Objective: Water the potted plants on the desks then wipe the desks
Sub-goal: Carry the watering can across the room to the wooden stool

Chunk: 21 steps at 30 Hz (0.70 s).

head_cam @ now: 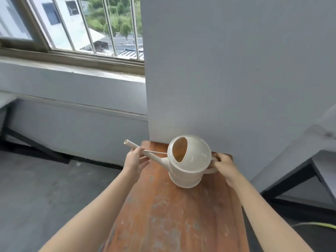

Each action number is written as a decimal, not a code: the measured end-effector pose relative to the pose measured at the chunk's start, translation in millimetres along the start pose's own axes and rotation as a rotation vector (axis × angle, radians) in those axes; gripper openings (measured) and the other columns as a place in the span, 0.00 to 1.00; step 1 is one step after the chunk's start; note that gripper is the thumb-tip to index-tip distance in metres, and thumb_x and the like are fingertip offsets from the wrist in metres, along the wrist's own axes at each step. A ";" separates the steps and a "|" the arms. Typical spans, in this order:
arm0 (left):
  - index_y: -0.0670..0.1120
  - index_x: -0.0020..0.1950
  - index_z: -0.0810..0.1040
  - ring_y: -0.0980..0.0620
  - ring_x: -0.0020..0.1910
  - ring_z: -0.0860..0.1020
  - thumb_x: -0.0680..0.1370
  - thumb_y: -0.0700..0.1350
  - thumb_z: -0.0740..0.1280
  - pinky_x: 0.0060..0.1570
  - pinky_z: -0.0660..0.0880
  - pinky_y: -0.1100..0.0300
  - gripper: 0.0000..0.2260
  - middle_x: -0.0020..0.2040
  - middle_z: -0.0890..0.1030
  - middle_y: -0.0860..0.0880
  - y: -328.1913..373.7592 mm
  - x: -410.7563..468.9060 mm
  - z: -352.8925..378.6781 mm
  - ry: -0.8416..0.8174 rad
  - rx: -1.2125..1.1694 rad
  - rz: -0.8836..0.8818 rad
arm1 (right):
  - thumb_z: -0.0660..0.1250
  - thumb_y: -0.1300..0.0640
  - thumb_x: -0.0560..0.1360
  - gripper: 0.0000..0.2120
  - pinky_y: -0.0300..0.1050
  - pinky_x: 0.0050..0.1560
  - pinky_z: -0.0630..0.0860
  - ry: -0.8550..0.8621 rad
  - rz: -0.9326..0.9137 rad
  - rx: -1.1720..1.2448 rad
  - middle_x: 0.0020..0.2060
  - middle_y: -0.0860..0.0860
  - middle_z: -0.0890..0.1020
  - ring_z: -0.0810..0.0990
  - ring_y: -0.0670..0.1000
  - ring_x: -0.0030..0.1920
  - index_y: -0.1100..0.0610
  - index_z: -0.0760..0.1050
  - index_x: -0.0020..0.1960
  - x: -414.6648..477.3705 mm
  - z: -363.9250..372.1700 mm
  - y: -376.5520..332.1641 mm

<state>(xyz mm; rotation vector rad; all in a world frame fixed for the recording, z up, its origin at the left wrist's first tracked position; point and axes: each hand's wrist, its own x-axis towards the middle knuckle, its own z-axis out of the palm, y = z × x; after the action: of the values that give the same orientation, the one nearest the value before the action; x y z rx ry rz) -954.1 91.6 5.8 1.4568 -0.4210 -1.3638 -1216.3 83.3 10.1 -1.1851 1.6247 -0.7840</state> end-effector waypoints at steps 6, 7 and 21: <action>0.44 0.43 0.73 0.48 0.42 0.77 0.79 0.40 0.58 0.45 0.73 0.56 0.07 0.41 0.75 0.46 -6.8 15.1 16.6 0.021 -0.109 -0.033 | 0.67 0.68 0.69 0.07 0.45 0.45 0.69 0.007 -0.002 0.029 0.42 0.56 0.78 0.75 0.53 0.45 0.58 0.74 0.43 27.0 -0.9 8.2; 0.44 0.43 0.73 0.48 0.42 0.77 0.79 0.40 0.58 0.47 0.73 0.56 0.07 0.41 0.76 0.46 -8.0 15.4 17.9 0.014 -0.107 -0.027 | 0.67 0.68 0.70 0.07 0.45 0.42 0.69 0.018 -0.009 0.038 0.42 0.56 0.78 0.75 0.53 0.45 0.58 0.73 0.41 28.7 -0.5 10.8; 0.44 0.55 0.72 0.47 0.45 0.77 0.79 0.42 0.57 0.43 0.73 0.58 0.08 0.46 0.78 0.46 -10.3 -26.4 -45.4 -0.053 0.158 0.037 | 0.64 0.63 0.73 0.19 0.45 0.57 0.68 0.452 -0.153 -0.116 0.59 0.56 0.74 0.73 0.55 0.60 0.62 0.68 0.63 -42.1 21.6 15.3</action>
<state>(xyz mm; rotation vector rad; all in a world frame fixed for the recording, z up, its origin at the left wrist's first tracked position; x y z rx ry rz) -925.8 136.8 1.7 1.5356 -0.5981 -1.3666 -1197.6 128.8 2.4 -1.2897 1.9829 -1.1301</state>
